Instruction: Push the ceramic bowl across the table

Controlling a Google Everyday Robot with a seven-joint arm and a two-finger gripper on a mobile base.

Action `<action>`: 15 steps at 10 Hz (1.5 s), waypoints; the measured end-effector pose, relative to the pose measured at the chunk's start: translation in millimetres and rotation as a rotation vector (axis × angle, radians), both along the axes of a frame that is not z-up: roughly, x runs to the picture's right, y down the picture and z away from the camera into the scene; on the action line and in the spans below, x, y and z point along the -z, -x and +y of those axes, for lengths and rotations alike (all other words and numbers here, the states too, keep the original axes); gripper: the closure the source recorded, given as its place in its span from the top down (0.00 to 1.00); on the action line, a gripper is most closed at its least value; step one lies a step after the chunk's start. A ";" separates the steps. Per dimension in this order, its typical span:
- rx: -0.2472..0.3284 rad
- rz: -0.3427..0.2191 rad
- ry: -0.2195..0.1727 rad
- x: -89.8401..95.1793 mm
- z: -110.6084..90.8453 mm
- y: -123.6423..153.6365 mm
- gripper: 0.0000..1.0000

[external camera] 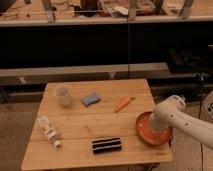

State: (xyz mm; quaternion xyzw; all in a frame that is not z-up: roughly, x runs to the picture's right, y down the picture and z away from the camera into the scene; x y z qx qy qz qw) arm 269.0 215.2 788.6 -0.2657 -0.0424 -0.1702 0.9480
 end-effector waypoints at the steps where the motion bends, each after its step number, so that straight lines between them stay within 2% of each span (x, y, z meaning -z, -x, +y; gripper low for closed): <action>1: 0.004 -0.001 0.002 -0.5 1.1 0.1 0.19; 15: 0.068 -0.025 0.025 -6.4 5.4 7.7 0.19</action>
